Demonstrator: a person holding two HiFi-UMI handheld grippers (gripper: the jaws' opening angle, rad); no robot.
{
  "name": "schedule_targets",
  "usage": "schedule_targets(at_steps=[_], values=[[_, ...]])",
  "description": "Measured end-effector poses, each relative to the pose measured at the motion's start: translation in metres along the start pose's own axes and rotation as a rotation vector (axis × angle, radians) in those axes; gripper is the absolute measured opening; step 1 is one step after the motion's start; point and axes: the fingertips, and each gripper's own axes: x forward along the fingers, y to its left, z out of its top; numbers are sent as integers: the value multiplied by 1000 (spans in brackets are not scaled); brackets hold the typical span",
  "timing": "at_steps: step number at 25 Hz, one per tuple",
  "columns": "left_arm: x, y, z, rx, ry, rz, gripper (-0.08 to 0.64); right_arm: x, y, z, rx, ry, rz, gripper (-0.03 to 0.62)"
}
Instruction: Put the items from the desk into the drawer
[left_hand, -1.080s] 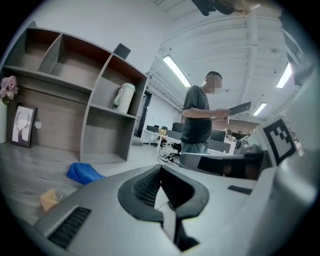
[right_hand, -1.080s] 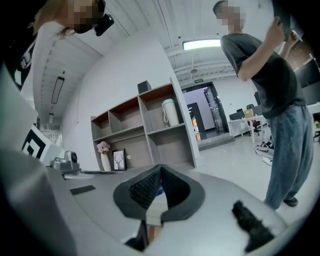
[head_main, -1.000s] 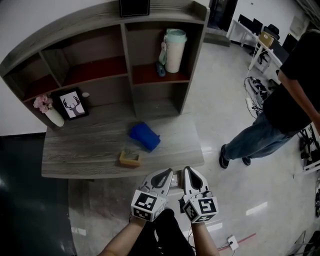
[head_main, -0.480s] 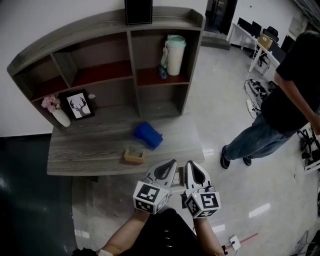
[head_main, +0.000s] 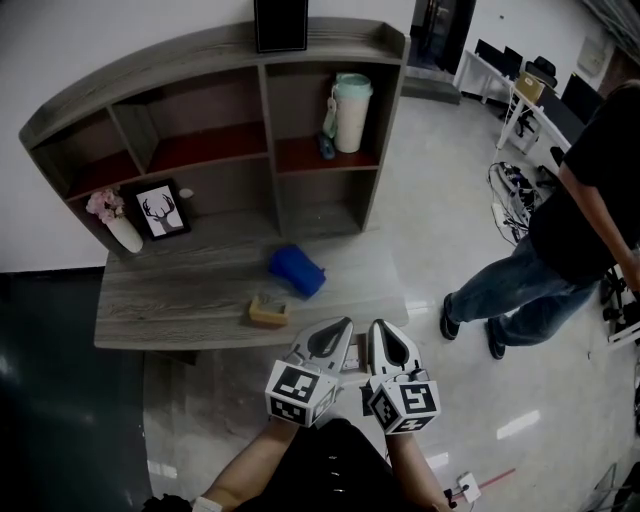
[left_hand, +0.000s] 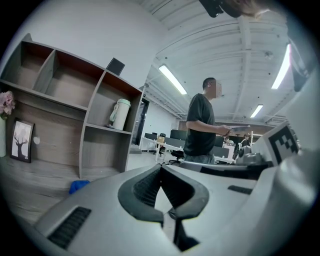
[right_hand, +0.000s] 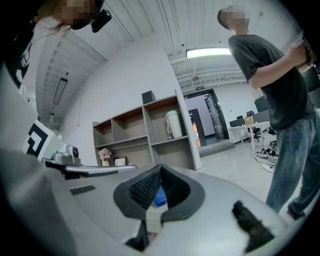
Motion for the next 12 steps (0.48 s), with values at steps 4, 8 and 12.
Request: schedule_targets(at_steps=[4,8,12], values=[[-4,-1,-2,-11,-5,3,11,-2,3,-3,0,7,1,12],[-7,1,-5,-15,2,16,11,-5,6,-5,1,11,4,12],[-9,2,-8,-15,4,22,11,-6,7,-7,3,11,3,12]])
